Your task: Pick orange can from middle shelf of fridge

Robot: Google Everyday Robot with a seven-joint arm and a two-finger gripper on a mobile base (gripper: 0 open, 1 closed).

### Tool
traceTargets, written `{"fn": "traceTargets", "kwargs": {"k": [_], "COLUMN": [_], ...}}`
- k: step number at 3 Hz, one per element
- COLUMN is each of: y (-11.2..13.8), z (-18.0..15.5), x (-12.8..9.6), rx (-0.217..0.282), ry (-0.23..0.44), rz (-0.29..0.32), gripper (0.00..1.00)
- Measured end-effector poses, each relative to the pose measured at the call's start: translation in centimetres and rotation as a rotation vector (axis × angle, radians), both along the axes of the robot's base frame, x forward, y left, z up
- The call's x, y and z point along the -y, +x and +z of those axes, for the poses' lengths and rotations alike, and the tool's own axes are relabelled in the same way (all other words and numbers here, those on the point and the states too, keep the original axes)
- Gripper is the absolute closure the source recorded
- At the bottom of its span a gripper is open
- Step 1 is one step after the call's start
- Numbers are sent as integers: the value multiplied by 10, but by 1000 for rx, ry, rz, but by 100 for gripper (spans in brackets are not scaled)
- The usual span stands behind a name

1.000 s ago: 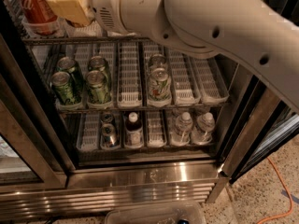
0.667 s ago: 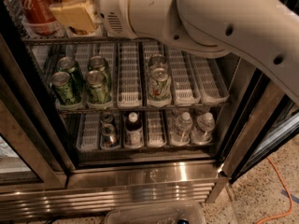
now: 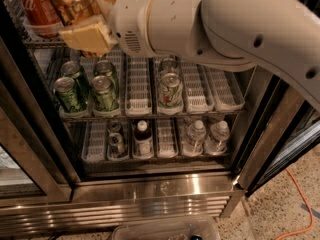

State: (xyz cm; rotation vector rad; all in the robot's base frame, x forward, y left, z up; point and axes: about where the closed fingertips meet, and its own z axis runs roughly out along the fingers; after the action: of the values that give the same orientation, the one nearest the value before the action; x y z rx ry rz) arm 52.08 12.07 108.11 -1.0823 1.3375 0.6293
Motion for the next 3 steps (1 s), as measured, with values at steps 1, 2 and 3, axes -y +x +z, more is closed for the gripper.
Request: {"fn": "traceTargets", "kwargs": {"k": [1, 2, 3], "y": [-8, -14, -20], "z": [-12, -24, -35], "x": [9, 20, 28], "rx": [-30, -52, -66], "ry": [-19, -22, -21], "rz": [11, 21, 45], "gripper": [100, 100, 100]}}
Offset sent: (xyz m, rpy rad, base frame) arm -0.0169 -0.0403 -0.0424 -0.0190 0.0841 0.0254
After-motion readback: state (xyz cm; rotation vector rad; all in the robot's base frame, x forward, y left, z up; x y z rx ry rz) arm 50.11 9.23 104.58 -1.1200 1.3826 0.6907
